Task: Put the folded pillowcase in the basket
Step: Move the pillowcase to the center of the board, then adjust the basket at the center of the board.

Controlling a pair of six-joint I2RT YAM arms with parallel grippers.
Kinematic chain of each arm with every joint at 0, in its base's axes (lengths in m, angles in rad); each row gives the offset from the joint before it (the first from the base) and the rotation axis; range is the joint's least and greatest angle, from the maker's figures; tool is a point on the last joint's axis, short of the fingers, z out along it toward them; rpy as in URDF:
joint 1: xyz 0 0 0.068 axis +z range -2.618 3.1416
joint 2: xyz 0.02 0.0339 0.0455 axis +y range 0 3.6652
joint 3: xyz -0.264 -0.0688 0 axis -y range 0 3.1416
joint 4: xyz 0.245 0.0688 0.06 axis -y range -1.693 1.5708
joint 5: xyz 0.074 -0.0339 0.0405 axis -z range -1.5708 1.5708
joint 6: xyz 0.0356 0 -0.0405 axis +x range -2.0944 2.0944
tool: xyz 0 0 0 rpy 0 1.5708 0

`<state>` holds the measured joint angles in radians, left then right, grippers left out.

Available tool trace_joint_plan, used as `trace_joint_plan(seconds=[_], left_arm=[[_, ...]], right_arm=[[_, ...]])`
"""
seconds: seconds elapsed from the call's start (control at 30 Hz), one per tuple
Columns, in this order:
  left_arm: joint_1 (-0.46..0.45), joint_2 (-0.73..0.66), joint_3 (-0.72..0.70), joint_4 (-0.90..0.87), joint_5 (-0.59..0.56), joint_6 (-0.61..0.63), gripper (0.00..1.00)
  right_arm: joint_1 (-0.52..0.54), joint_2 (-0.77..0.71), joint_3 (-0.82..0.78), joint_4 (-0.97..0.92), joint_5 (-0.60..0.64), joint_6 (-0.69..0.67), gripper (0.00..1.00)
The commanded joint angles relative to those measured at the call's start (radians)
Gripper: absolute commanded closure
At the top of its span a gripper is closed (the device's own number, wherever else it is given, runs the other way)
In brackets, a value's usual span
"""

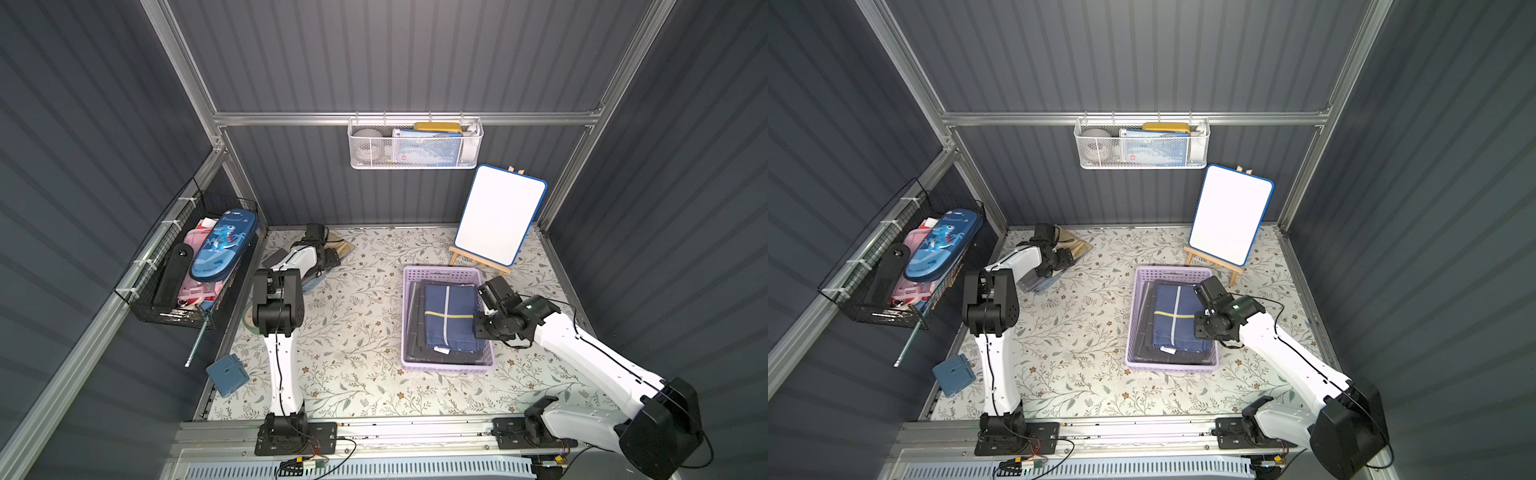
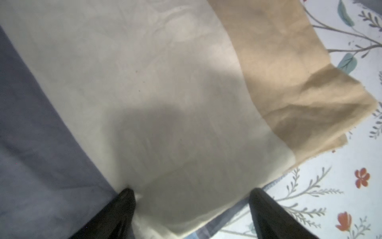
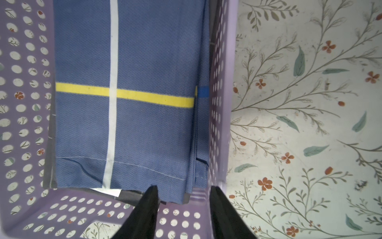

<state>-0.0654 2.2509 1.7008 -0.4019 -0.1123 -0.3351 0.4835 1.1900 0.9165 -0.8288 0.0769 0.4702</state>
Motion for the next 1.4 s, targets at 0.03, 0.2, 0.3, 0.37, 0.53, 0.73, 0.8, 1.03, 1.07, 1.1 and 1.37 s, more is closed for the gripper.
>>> trace_joint_plan(seconds=[0.03, 0.2, 0.3, 0.37, 0.53, 0.73, 0.8, 1.03, 1.07, 1.1, 1.37], left_arm=[[-0.023, -0.009, -0.149, 0.007, 0.322, -0.027, 0.01], [-0.133, -0.093, -0.263, 0.118, 0.44, -0.125, 0.01], [-0.204, -0.176, -0.365, 0.198, 0.457, -0.248, 0.02], [-0.239, -0.24, -0.433, 0.253, 0.449, -0.352, 0.02], [-0.344, -0.45, -0.649, 0.373, 0.372, -0.574, 0.03], [-0.445, -0.687, -0.846, 0.406, 0.258, -0.74, 0.01], [-0.448, -0.77, -0.866, 0.387, 0.227, -0.755, 0.01], [-0.407, -0.971, -0.802, 0.207, 0.095, -0.663, 0.01], [-0.376, -0.968, -0.783, 0.191, 0.119, -0.621, 0.01], [-0.345, -0.955, -0.766, 0.177, 0.145, -0.573, 0.01], [-0.262, -0.642, -0.546, 0.008, 0.081, -0.327, 0.01]], right_arm=[[0.002, -0.039, 0.01, 0.005, -0.014, 0.0, 0.55], [0.003, -0.064, 0.02, -0.005, -0.038, 0.021, 0.55], [0.005, -0.084, 0.03, -0.023, -0.047, 0.033, 0.56], [0.007, -0.102, 0.039, -0.039, -0.046, 0.044, 0.56], [0.016, -0.161, 0.065, -0.091, -0.037, 0.069, 0.57], [0.06, -0.203, 0.097, -0.131, -0.026, 0.111, 0.58], [0.121, -0.191, 0.112, -0.114, -0.022, 0.135, 0.59], [0.329, 0.071, 0.244, 0.016, -0.019, 0.172, 0.56], [0.345, 0.13, 0.28, 0.027, -0.018, 0.162, 0.55], [0.352, 0.195, 0.317, 0.04, -0.019, 0.153, 0.54], [0.366, 0.547, 0.538, 0.063, -0.054, 0.143, 0.5]])
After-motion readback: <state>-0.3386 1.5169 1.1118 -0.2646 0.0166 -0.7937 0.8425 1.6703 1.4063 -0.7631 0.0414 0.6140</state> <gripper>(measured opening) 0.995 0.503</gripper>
